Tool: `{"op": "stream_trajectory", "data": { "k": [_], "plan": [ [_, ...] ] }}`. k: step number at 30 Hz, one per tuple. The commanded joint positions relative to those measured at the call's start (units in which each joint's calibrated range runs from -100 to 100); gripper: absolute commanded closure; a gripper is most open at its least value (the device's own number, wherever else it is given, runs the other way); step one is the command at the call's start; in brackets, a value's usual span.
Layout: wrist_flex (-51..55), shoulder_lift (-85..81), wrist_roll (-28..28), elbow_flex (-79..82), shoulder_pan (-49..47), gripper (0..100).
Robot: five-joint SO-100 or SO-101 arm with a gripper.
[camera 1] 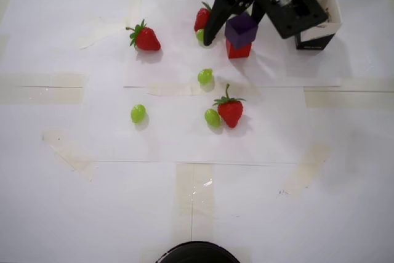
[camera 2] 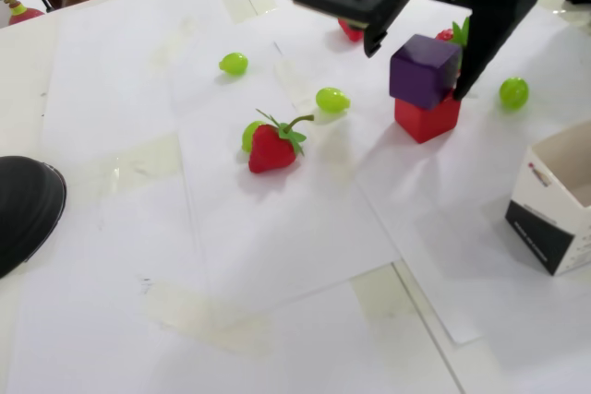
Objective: Put the purple cube on top of the red cube
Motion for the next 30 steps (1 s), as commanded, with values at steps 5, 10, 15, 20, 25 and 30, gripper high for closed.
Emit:
{"op": "stream_trajectory", "data": {
  "k": [5, 10, 15, 20, 25, 30],
  "plan": [
    [2.4, -0.7, -1.5, -2.1, -1.6, 55],
    [2.7, -1.0, -1.8, -3.3, -2.0, 55],
    [4.5, -2.5, -2.3, -7.5, -3.0, 56],
    [8.5, -6.8, -3.2, -13.5, -3.7, 63],
    [10.8, -15.1, -4.4, -14.9, -4.1, 66],
    [14.2, -25.7, -5.0, -12.8, -2.6, 69]
  ]
}}
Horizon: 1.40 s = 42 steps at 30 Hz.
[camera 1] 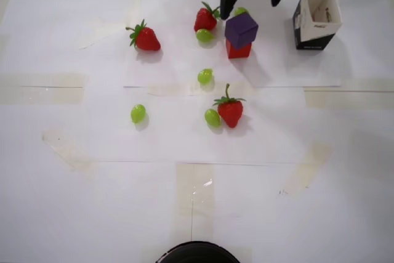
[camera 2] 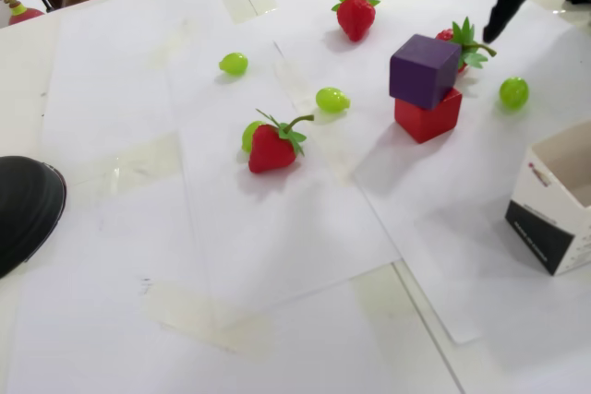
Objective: Put the purple cube on top of the red cube
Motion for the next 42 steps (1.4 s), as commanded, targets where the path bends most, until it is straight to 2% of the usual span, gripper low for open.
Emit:
{"op": "stream_trajectory", "data": {
  "k": [1, 5, 13, 18, 31, 42],
  "plan": [
    [3.5, -15.3, -0.7, -0.9, 2.4, 71],
    [5.3, -26.7, -0.5, 6.3, 6.2, 75],
    [5.7, -53.3, 1.3, 29.1, 16.4, 93],
    [3.6, -61.2, 2.0, 39.4, 17.7, 100],
    [-7.3, -72.7, 2.0, 61.9, 18.8, 100],
    [-12.2, -81.6, 3.1, 72.2, 20.8, 100]
  ]
}}
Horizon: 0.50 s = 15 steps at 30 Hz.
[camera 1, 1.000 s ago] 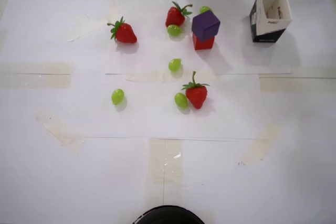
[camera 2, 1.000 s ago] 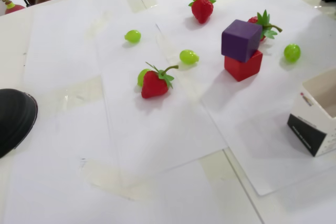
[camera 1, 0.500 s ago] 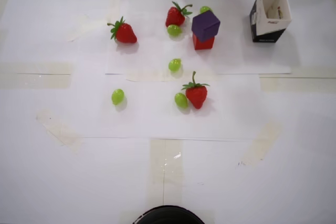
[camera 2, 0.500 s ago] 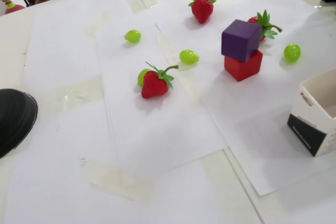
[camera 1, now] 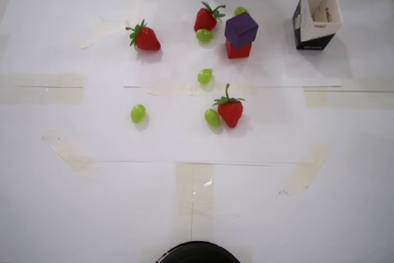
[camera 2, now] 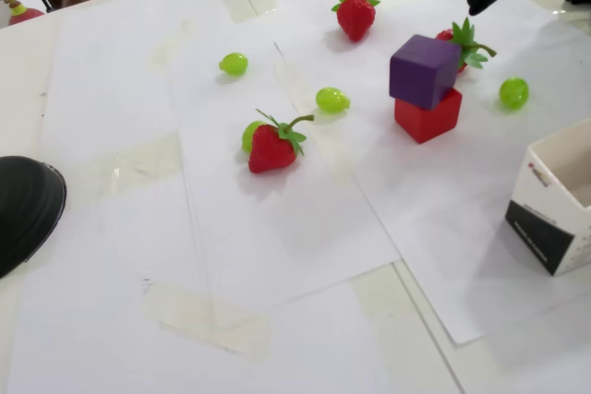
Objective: Put the purple cube on top of the red cube
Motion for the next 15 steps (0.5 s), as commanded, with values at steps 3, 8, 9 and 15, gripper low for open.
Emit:
{"op": "stream_trajectory", "data": {
  "k": [3, 8, 9, 15],
  "plan": [
    [-4.6, -2.4, 1.4, 2.6, 0.8, 100],
    [-10.1, -2.4, 1.4, 7.1, 0.0, 100],
    [-10.1, -2.4, 1.4, 7.1, -0.2, 100],
    [-12.0, -2.4, 1.5, 8.3, -0.4, 100]
  ]
}}
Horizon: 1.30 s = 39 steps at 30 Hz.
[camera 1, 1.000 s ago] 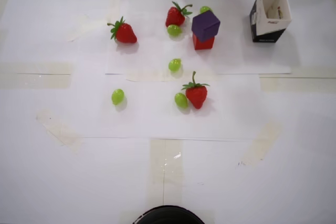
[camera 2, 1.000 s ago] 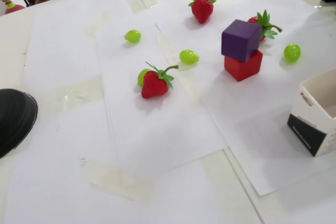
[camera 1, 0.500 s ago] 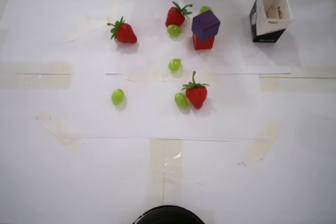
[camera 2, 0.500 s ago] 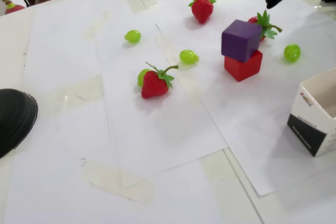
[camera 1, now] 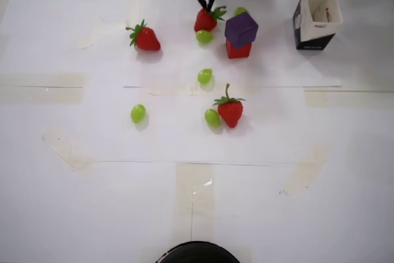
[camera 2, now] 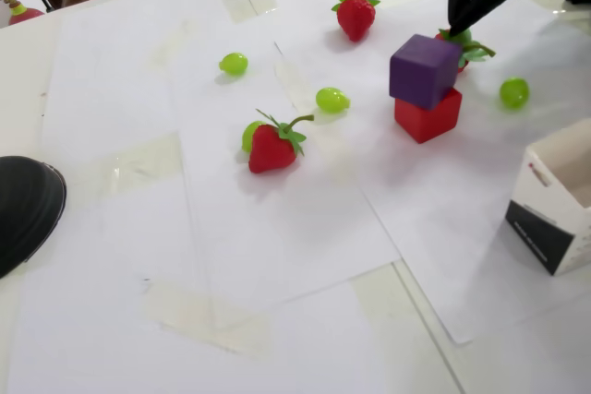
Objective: Put the purple cube on top of the red cube
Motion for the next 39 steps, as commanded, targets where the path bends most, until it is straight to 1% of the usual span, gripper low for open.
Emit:
{"op": "stream_trajectory", "data": {
  "k": [1, 15, 33, 39],
  "plan": [
    [-2.6, -0.6, 0.4, 0.2, -0.2, 100],
    [2.1, -0.6, 0.6, -1.6, 0.5, 100],
    [1.9, -0.6, 0.1, 0.3, -0.2, 100],
    [2.6, -0.6, 0.1, 0.3, -2.4, 100]
  ]
}}
